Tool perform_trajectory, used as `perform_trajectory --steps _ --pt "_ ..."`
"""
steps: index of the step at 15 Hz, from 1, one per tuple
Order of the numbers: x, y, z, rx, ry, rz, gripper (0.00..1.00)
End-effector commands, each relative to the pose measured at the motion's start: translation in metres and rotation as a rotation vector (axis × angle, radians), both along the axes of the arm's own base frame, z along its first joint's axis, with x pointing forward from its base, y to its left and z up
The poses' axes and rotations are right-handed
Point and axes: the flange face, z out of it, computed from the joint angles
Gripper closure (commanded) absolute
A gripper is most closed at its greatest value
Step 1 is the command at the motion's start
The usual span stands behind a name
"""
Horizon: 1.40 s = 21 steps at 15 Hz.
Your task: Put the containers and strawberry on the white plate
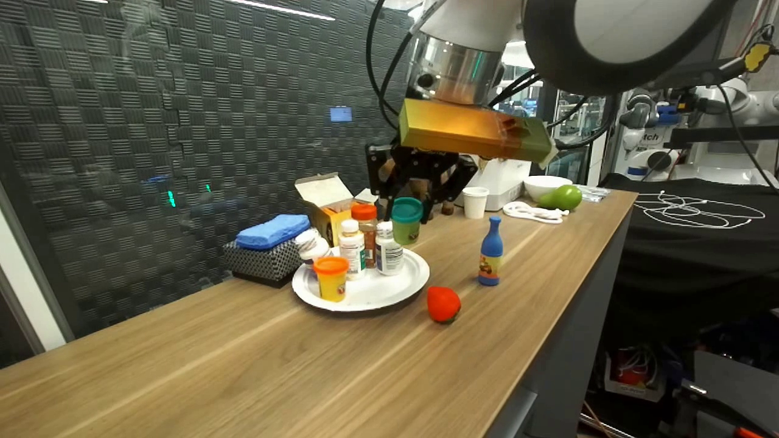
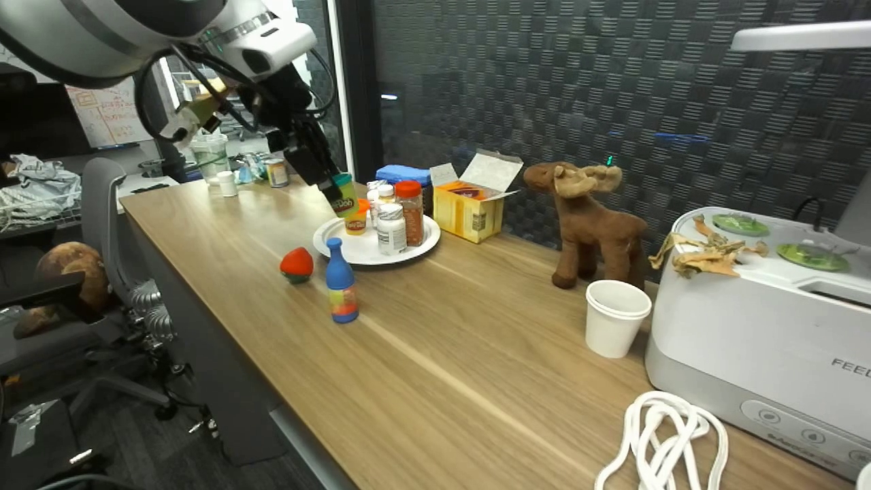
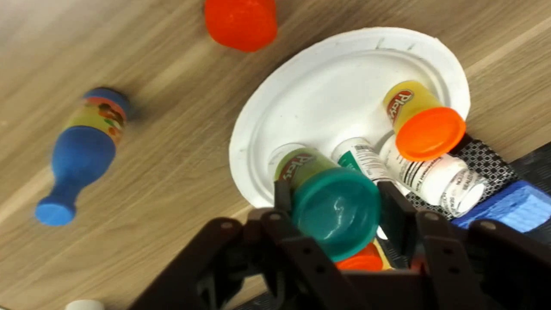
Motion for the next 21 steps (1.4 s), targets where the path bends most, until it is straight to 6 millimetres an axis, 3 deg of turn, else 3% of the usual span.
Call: perform_trajectory --steps 1,4,8,17,21 --pt "0.025 0.003 -0.008 0.082 -0.037 0.136 0.72" --pt "0.032 0.013 -0.026 0.144 0.001 0.227 0.72" --pt "0.035 0.016 -0.034 0.205 0.052 0.322 0.72" --pt "0.038 -0.021 -0.039 0.156 0.156 0.330 0.72" --pt "0.041 -0.028 -0.047 0.151 0.187 0.334 0.72"
